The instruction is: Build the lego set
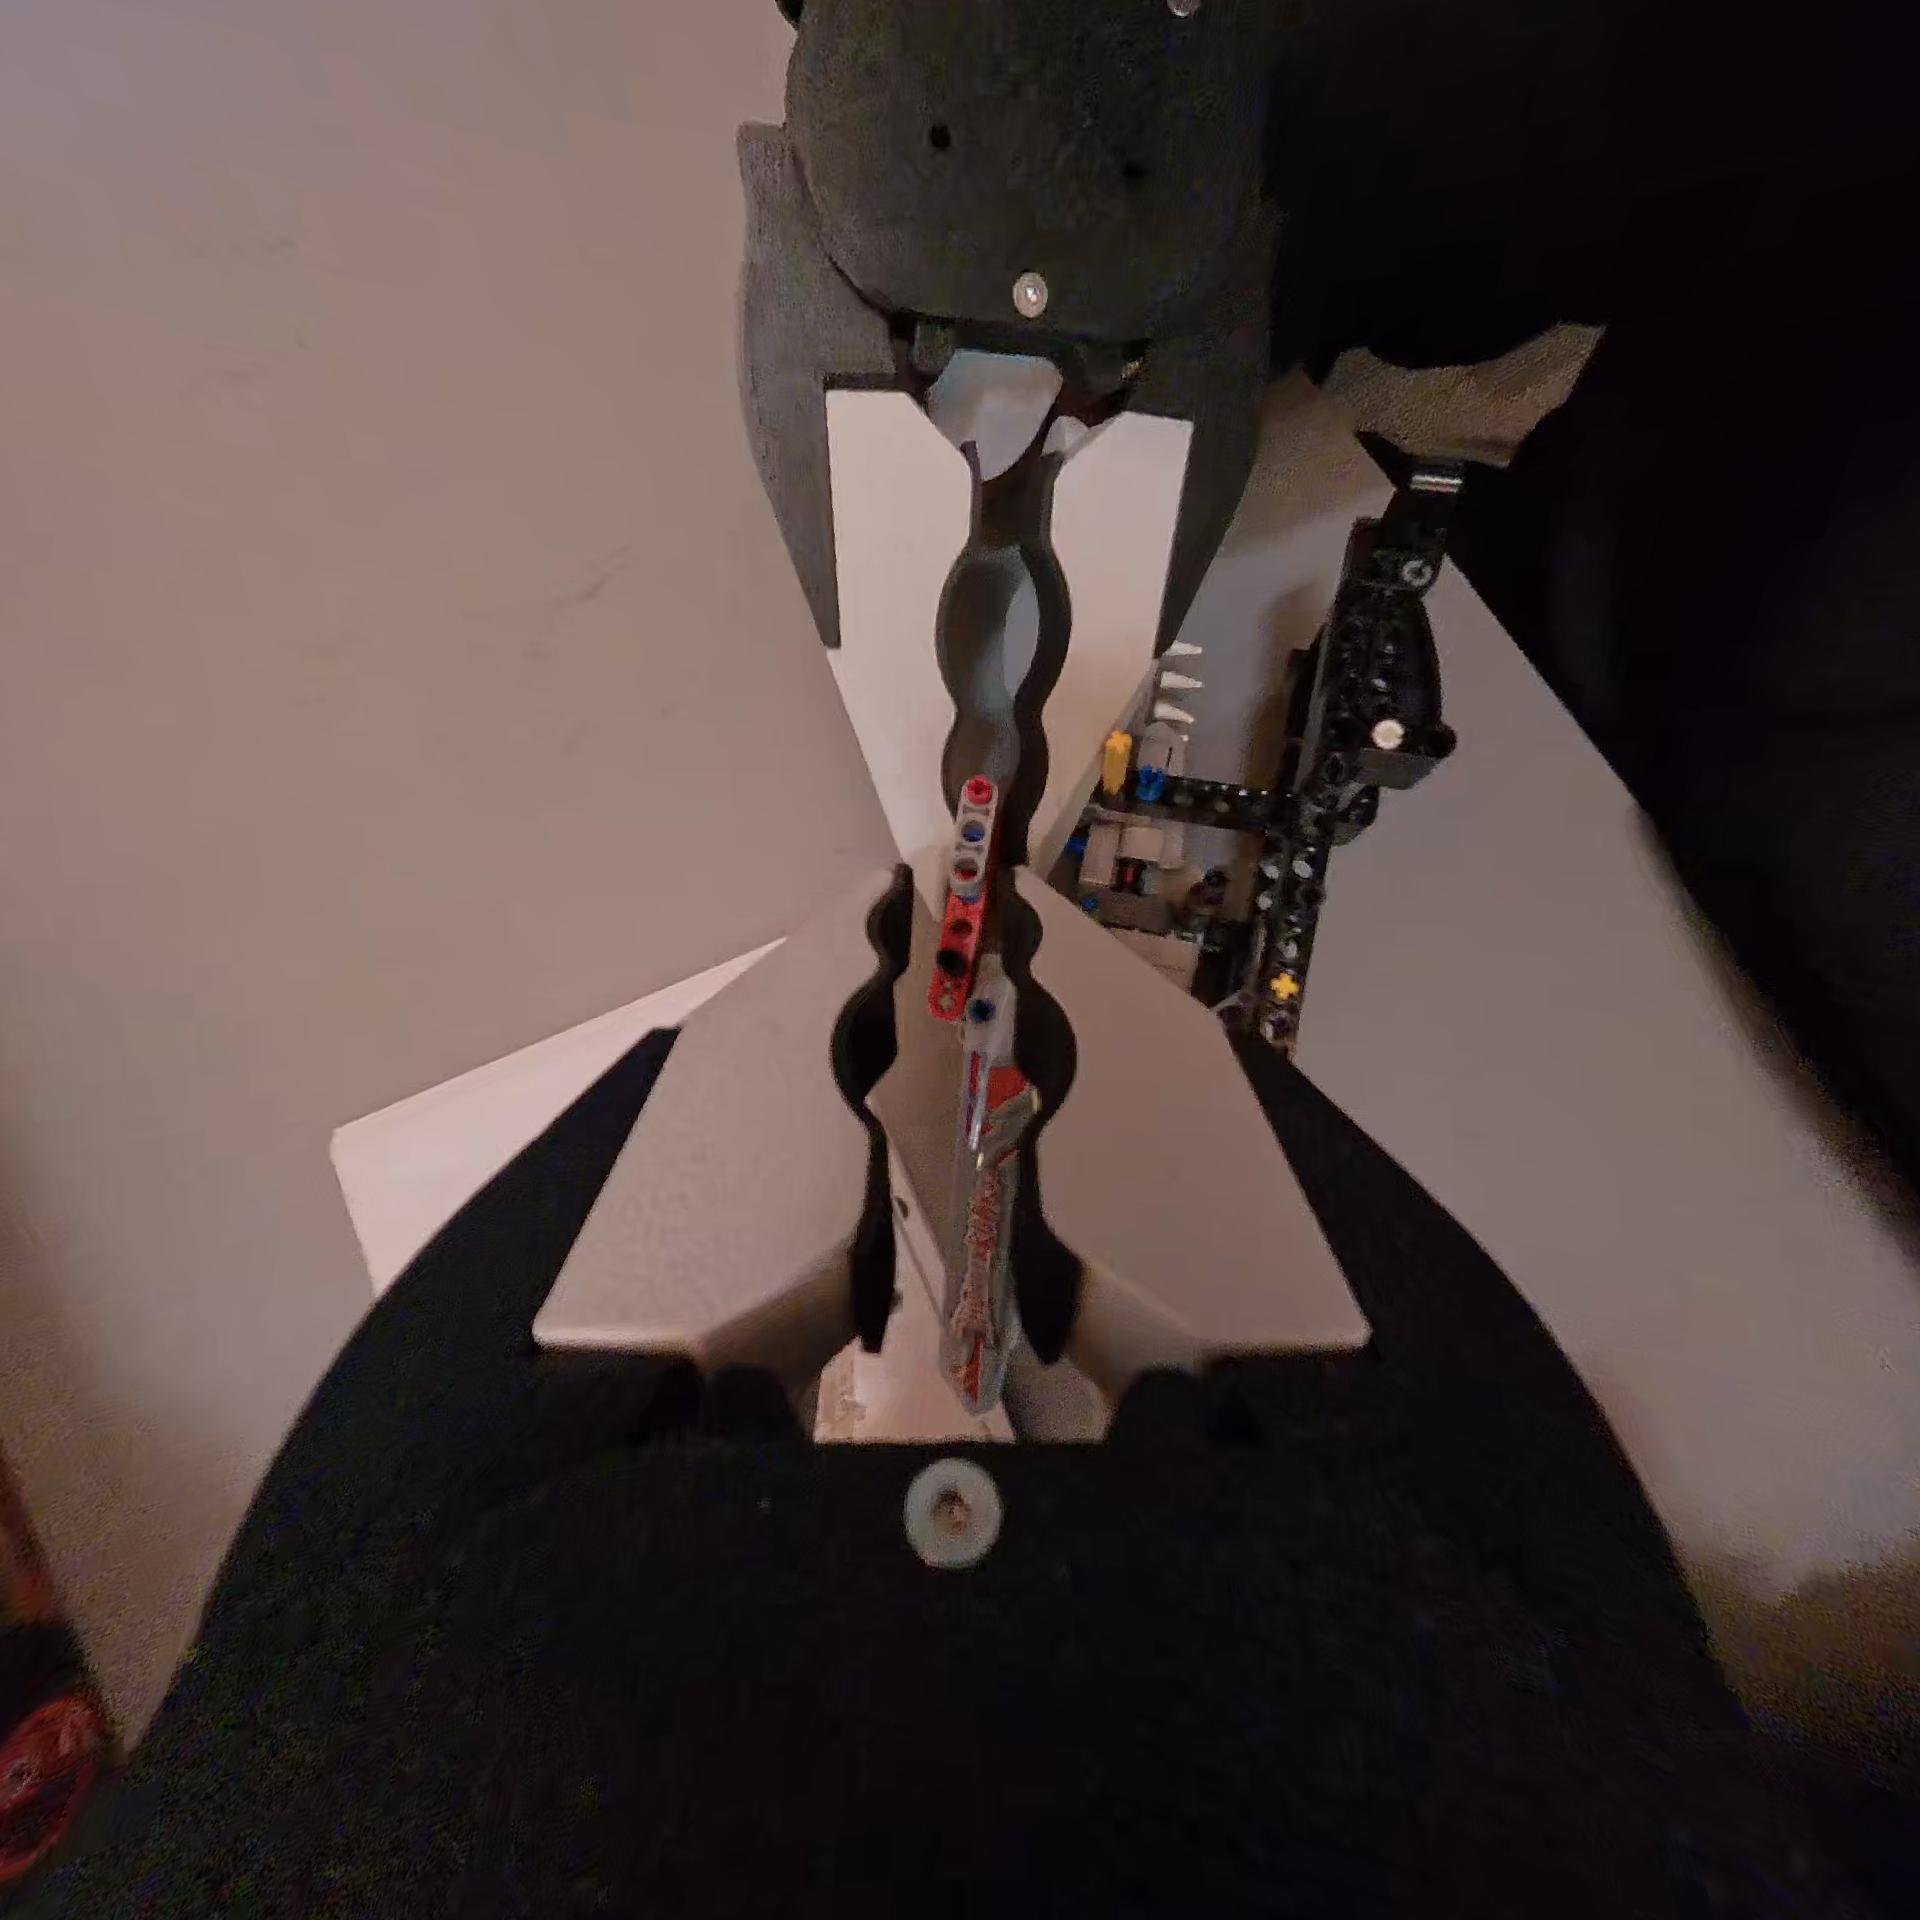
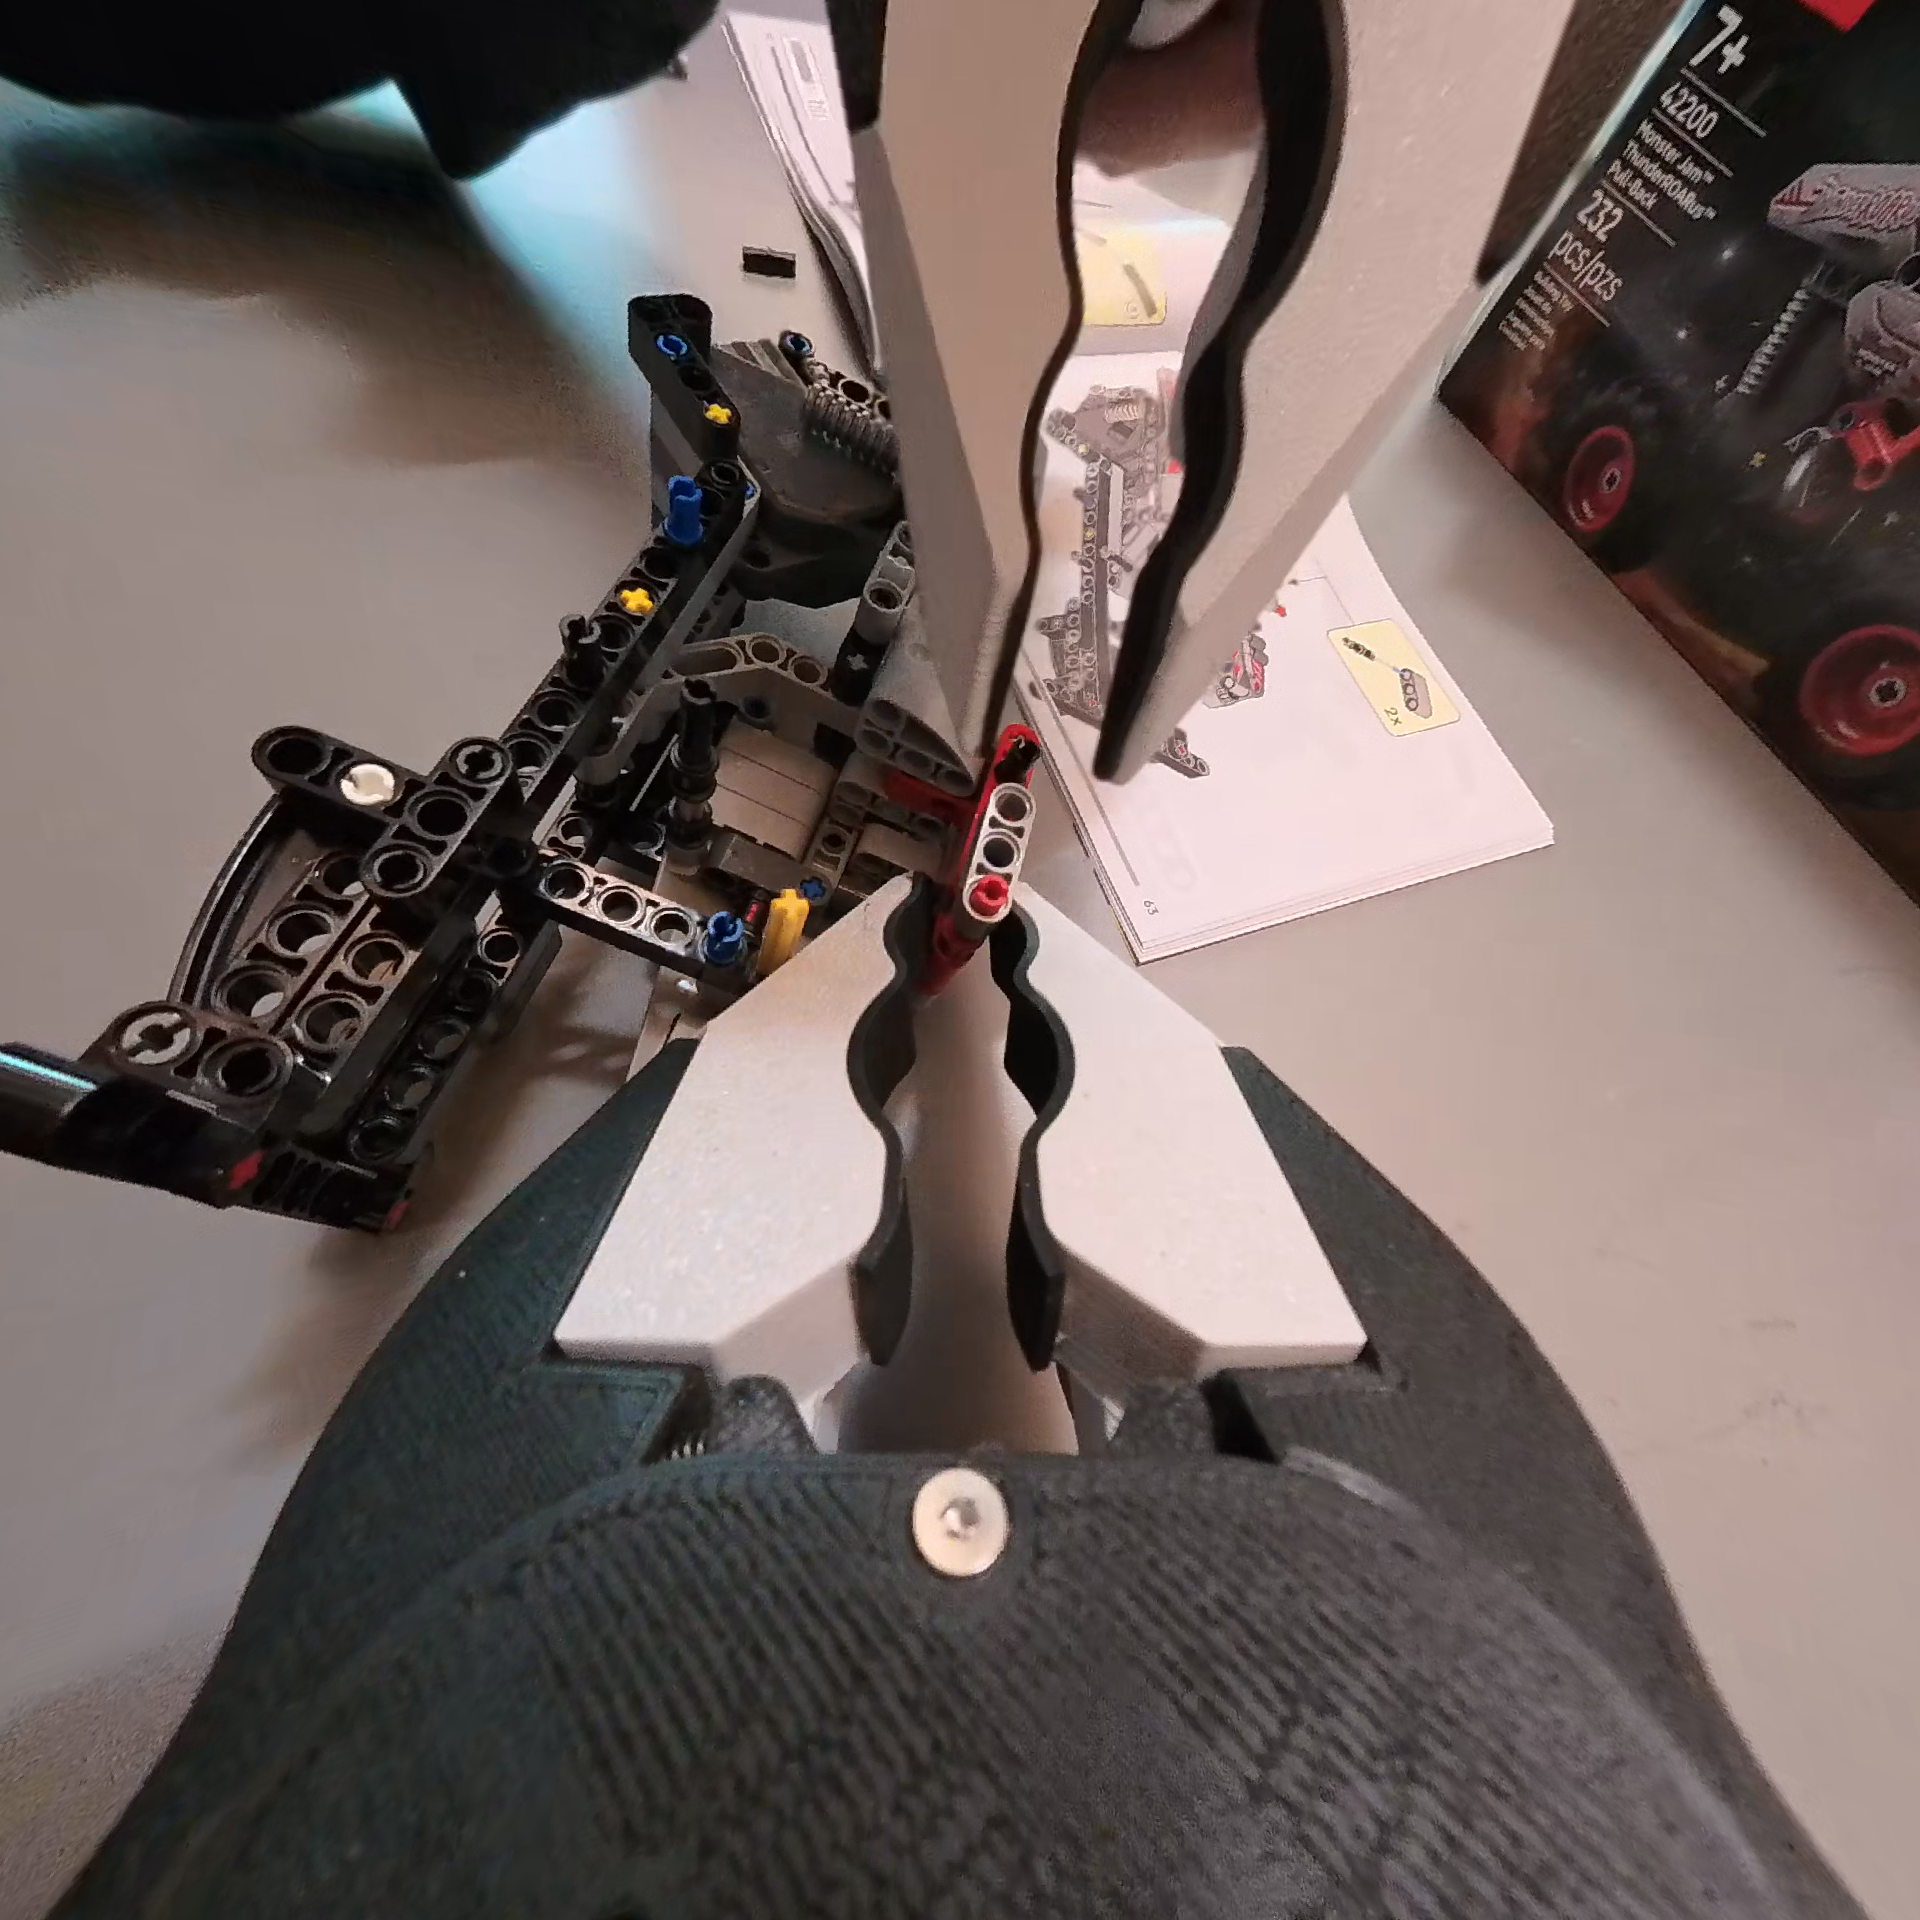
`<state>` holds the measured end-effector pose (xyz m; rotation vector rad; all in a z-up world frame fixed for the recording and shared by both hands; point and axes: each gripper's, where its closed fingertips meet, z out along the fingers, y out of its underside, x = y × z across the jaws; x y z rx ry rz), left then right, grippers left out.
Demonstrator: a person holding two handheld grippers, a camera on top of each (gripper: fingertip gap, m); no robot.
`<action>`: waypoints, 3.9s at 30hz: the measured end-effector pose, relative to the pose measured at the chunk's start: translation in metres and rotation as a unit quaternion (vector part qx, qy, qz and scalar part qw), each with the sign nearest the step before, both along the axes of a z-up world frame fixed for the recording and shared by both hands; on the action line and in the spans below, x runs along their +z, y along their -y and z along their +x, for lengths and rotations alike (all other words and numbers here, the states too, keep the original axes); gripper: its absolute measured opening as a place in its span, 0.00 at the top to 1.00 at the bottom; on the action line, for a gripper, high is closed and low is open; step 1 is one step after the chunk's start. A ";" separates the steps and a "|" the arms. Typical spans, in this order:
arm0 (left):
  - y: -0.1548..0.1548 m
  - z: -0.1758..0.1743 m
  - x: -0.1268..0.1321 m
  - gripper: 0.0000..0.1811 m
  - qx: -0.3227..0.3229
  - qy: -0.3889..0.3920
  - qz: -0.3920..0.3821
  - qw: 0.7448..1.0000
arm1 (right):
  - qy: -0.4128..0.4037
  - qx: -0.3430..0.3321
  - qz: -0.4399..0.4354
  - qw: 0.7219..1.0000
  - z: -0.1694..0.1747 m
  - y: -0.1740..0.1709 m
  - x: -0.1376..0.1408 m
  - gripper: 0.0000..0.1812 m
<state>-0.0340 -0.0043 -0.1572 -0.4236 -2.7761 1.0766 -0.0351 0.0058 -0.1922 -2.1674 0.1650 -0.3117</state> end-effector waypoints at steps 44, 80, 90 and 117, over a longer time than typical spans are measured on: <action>0.006 -0.006 -0.010 0.97 0.001 -0.075 -0.029 0.997 | -0.014 0.005 0.002 1.000 -0.001 0.000 0.000 0.94; -0.002 0.004 -0.009 0.96 0.043 -0.064 -0.008 0.997 | -0.075 -0.011 0.017 0.997 0.007 0.001 -0.001 0.95; 0.002 0.011 -0.018 0.97 0.069 -0.026 0.003 0.997 | -0.091 -0.016 0.021 0.996 0.009 0.002 -0.001 0.95; 0.004 -0.022 -0.004 1.00 -0.128 0.048 -0.169 0.976 | -0.084 0.146 0.090 0.982 -0.037 0.007 0.026 0.91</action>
